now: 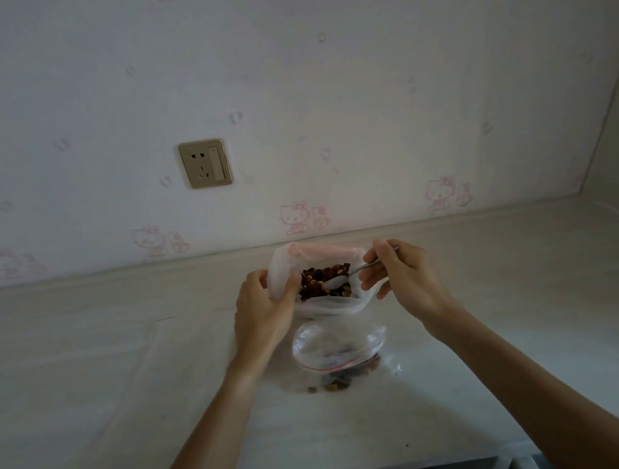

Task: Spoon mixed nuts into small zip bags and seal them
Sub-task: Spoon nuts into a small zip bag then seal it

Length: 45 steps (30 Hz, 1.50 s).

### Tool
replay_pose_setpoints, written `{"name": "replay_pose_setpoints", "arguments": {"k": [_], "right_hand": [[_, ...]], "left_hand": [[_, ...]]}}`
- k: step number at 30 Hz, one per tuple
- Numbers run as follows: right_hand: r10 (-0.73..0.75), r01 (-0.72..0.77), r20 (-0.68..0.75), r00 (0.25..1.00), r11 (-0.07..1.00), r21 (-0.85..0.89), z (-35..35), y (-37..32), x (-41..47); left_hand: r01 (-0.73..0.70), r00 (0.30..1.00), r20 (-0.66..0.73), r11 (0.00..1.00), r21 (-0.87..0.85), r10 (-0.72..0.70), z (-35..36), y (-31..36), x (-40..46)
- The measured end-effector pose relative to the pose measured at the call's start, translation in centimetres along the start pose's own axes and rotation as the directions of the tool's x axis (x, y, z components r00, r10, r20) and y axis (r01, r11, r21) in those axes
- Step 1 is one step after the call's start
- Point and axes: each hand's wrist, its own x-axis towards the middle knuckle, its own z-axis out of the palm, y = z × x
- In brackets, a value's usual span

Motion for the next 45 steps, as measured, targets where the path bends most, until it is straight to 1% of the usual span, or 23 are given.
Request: {"name": "replay_pose_setpoints", "arguments": {"k": [5, 8, 10, 13, 15, 17, 19, 21, 26, 33, 38, 42, 45], "right_hand": [[-0.060, 0.056, -0.038, 0.998, 0.994, -0.094, 1.3, 1.8, 1.2], [-0.036, 0.034, -0.054, 0.998, 0.999, -0.042, 1.9, 3.4, 1.3], [-0.034, 0.032, -0.046, 0.998, 0.999, -0.031, 1.8, 3.9, 1.4], [-0.101, 0.099, -0.013, 0.995, 0.991, -0.087, 1.4, 3.9, 1.5], [-0.151, 0.148, -0.024, 0.988, 0.984, -0.101, 1.3, 3.8, 1.4], [-0.166, 0.161, -0.027, 0.986, 0.979, -0.123, 1.5, 4.0, 1.3], [-0.137, 0.138, 0.011, 0.990, 0.981, -0.138, 1.9, 4.1, 1.2], [-0.088, 0.093, 0.046, 0.995, 0.989, -0.115, 2.1, 4.1, 1.2], [-0.064, 0.062, -0.022, 0.998, 0.995, -0.073, 1.4, 4.0, 1.5], [0.055, -0.056, 0.149, 0.987, 0.998, 0.001, 1.6, 4.3, 1.3], [0.115, -0.124, 0.105, 0.988, 0.988, 0.088, 2.1, 4.1, 1.2], [0.175, -0.184, 0.057, 0.983, 0.954, 0.236, 1.4, 3.5, 1.3], [0.187, -0.193, 0.048, 0.981, 0.945, 0.265, 1.2, 3.4, 1.3]], "left_hand": [[-0.027, 0.999, 0.023, 0.996, -0.082, 0.029, 0.7, -0.4, 0.0], [-0.058, 0.998, 0.020, 0.988, -0.144, 0.062, 0.5, -0.5, -0.2], [-0.050, 0.998, 0.026, 0.982, -0.182, 0.056, 0.5, -0.4, -0.2], [-0.024, 0.999, 0.038, 0.966, -0.256, 0.034, 0.6, -0.4, -0.1], [-0.012, 0.999, 0.044, 0.955, -0.295, 0.026, 0.5, -0.4, -0.1], [-0.013, 0.998, 0.048, 0.951, -0.309, 0.030, 0.6, -0.4, -0.2], [-0.019, 0.998, 0.048, 0.947, -0.321, 0.036, 0.5, -0.4, -0.3], [-0.012, 0.997, 0.071, 0.937, -0.349, 0.040, 0.4, -0.2, -0.4], [-0.007, 0.994, 0.096, 0.908, -0.418, 0.051, 0.1, 0.3, -0.6], [-0.005, 0.989, 0.131, 0.900, -0.436, 0.069, 0.3, 0.8, -0.8], [-0.012, 0.990, 0.119, 0.887, -0.461, 0.076, 0.2, 0.9, -0.8], [0.005, 0.991, 0.120, 0.867, -0.498, 0.063, 0.1, 0.8, -0.6], [0.035, 0.990, 0.137, 0.849, -0.528, 0.044, 0.0, 0.8, -0.6]]}}
